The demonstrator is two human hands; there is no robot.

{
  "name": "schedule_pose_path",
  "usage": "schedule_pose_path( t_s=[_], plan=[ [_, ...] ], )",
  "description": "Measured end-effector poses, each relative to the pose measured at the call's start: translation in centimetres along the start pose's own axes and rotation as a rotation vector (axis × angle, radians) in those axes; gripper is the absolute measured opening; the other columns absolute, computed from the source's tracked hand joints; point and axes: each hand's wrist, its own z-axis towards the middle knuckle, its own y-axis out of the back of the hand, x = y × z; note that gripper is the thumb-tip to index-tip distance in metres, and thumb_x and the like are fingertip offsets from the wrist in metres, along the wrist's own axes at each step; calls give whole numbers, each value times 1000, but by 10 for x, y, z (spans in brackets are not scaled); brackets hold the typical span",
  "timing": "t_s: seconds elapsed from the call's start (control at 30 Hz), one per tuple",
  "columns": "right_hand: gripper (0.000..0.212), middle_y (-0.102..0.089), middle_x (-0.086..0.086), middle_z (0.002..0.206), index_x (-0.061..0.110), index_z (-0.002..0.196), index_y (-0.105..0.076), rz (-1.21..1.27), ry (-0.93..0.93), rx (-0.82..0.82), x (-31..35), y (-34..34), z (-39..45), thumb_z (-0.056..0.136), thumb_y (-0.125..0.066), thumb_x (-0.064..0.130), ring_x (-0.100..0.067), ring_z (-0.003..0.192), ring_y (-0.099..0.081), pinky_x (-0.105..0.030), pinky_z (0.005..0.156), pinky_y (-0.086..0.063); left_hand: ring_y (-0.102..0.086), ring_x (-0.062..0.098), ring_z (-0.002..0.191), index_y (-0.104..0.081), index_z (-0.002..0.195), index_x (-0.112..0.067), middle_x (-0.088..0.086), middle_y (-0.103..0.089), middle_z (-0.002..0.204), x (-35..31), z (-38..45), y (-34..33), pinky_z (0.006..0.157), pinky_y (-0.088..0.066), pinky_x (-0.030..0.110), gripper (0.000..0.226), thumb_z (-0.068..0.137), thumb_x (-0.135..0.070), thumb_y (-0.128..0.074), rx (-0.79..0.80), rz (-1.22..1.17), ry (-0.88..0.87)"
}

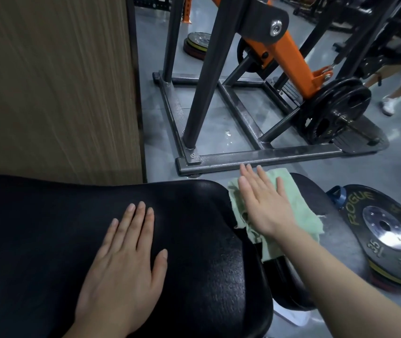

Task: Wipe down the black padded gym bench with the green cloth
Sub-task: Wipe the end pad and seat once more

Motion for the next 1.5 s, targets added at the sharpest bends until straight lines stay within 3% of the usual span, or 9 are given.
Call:
schedule_pose_path(
  t_s=[0.17,0.3,0.47,0.57,0.73,0.9,1.13,1.3,1.5],
  plan=[
    [60,-30,19,153,47,148,-19,652,-239,-176,26,3,10,93,-3,66,-2,144,-3,-33,118,6,-23,18,141,-39,141,0,11,-36,150,0,1,0,114,-12,36,66,91,-43,-31,9,-21,0],
    [46,-40,20,146,45,139,-36,1143,-198,-251,38,3,-13,98,-20,60,0,136,-31,-25,112,-17,-24,19,141,-40,141,0,12,-36,150,0,1,1,114,-12,36,66,91,-43,-31,0,-24,-10],
    [60,-18,30,146,33,145,-29,607,201,-207,40,-11,-37,90,-22,57,10,141,-5,-10,112,-5,-25,19,142,-39,141,-1,11,-36,150,-1,0,0,113,-15,38,66,92,-43,-30,-4,-10,-8],
    [56,-12,16,157,26,151,-21,617,75,-64,44,-12,-17,100,-24,51,4,144,-1,-16,115,0,-25,19,141,-39,141,-1,11,-36,150,-1,1,0,113,-13,36,65,92,-43,-31,10,3,-12],
    [85,-13,5,161,16,153,-20,98,66,-78,41,-31,-14,87,-5,68,-10,147,5,-22,115,7,-23,18,142,-37,142,-1,11,-35,151,0,2,1,114,-11,35,65,93,-44,-28,34,2,-6],
    [112,-12,6,160,21,153,-21,26,122,-116,32,-34,-52,69,24,79,-12,147,4,-19,112,15,-24,19,142,-37,141,0,11,-36,150,0,2,0,114,-12,36,66,93,-43,-29,21,5,-12],
    [88,2,4,162,23,154,-13,-8,147,-1,42,-26,-5,83,-8,75,-10,147,10,-24,116,7,-26,19,142,-37,142,0,12,-34,151,-1,2,1,114,-12,36,66,93,-43,-30,23,13,-10],
    [95,19,13,158,34,152,-8,58,204,-47,28,-30,-52,73,-1,87,-8,144,21,-16,111,12,-23,19,142,-38,142,0,11,-35,150,-1,2,1,113,-13,37,66,92,-43,-30,25,7,-1],
    [96,26,16,152,43,148,4,27,200,-34,29,-29,-53,66,1,92,-11,144,24,-21,112,4,-28,21,141,-38,141,0,12,-36,150,-1,1,0,112,-16,38,67,91,-44,-31,-1,14,-4]
  ],
)
